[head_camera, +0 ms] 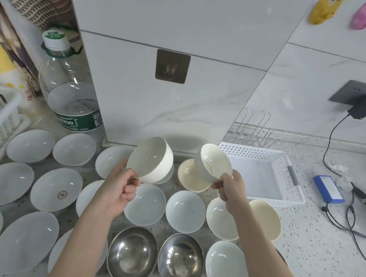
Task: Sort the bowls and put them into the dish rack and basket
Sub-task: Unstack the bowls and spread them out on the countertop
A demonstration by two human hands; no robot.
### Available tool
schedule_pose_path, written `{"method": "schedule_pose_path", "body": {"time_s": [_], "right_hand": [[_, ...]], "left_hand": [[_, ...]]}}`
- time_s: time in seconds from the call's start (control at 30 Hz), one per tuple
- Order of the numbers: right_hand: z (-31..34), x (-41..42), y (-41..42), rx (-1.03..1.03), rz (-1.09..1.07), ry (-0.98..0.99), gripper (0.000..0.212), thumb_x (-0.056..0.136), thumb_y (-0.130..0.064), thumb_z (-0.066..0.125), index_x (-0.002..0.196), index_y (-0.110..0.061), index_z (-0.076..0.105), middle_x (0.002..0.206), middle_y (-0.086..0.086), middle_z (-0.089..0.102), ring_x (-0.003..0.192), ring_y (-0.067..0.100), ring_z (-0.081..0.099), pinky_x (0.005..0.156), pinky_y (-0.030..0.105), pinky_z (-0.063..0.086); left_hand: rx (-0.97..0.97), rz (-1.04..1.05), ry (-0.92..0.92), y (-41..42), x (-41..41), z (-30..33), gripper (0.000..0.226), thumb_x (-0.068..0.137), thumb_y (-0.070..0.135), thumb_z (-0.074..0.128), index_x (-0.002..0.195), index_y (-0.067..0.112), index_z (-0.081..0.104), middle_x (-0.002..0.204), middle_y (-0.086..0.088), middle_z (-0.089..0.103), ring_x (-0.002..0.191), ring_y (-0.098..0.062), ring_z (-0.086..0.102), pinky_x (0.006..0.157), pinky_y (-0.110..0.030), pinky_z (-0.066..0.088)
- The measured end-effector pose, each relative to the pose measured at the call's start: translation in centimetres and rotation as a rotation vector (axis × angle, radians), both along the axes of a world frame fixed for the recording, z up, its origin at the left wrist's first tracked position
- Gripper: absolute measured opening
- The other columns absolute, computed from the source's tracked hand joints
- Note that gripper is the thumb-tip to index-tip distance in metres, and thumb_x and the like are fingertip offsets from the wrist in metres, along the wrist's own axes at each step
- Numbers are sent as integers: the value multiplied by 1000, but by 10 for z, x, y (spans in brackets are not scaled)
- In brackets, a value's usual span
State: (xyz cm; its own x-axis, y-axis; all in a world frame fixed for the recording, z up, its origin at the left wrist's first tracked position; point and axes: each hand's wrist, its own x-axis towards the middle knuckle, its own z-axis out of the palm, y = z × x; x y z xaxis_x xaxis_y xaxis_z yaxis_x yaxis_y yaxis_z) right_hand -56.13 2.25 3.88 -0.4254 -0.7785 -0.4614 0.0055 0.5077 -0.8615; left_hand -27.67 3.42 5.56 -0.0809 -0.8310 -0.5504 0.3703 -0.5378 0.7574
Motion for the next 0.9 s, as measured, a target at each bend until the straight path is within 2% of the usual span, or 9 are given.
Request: {"method": "schedule_pose_path", "body": {"time_s": [0.23, 0.43, 0.5, 0.53, 0.6, 0.67, 0.73, 0.8, 0.9], "right_hand": [[18, -46, 35, -72, -120, -118, 17, 86, -2, 38, 96, -8, 50, 53, 15, 59, 30, 8, 28, 31, 17, 22], [16, -104, 72, -110, -98, -20, 27, 82, -6, 41, 103, -20, 52, 52, 13, 65, 31, 8, 30, 34, 19, 28], [16, -127, 81, -122, -92, -27, 28, 83, -5, 41, 105, -18, 53, 52, 14, 65, 31, 7, 31, 33, 17, 28], [15, -139, 86, -126, -88, -33, 30, 84, -4, 41, 106, -19, 54, 52, 15, 65, 31, 7, 31, 33, 17, 28], [15, -163, 95, -136, -88, -49, 33, 85, -4, 40, 109, -21, 54, 52, 15, 65, 33, 8, 32, 34, 18, 28], [13, -186, 103, -139, -96, -56, 34, 85, -4, 40, 112, -22, 53, 50, 13, 64, 34, 8, 33, 34, 18, 28], [11, -207, 110, -138, -105, -50, 36, 85, -4, 40, 114, -20, 52, 49, 11, 63, 33, 7, 36, 33, 17, 27], [7, -227, 117, -131, -110, -36, 37, 85, -4, 39, 116, -20, 52, 50, 11, 64, 32, 5, 38, 33, 16, 28], [1, -255, 131, -110, -94, -6, 44, 85, -4, 39, 123, -24, 49, 70, 20, 67, 34, 4, 45, 35, 16, 31]], "left_hand": [[63, 2, 146, 13, -48, 11, 31, 93, -1, 40, 84, 23, 57, 55, 1, 45, 29, 1, 28, 26, -11, 19], [153, 73, 385, 32, -112, 8, 21, 94, 12, 51, 80, 23, 62, 53, 2, 49, 26, 0, 31, 25, -9, 20], [180, 116, 483, 39, -140, 8, 13, 86, 13, 61, 80, 23, 65, 52, 1, 53, 25, -1, 34, 24, -9, 20], [182, 118, 541, 43, -157, 10, 14, 75, 11, 71, 80, 23, 66, 51, 1, 54, 24, -1, 34, 24, -9, 20], [170, 102, 680, 49, -187, 10, 55, 37, 2, 94, 79, 20, 64, 49, 0, 55, 23, -2, 36, 24, -10, 20], [153, 83, 779, 54, -214, 9, 80, 12, -2, 97, 80, 17, 61, 48, 0, 55, 23, -2, 38, 24, -11, 21], [146, 71, 831, 59, -238, 6, 84, 13, -3, 98, 85, 16, 59, 47, -1, 56, 23, -3, 39, 24, -12, 22], [158, 68, 878, 64, -259, 2, 77, 17, -5, 97, 80, 14, 58, 47, -1, 56, 23, -3, 40, 25, -12, 23], [166, 74, 923, 72, -281, -6, 59, 22, -10, 95, 66, 8, 60, 47, 1, 56, 24, -5, 41, 28, -13, 22]]}}
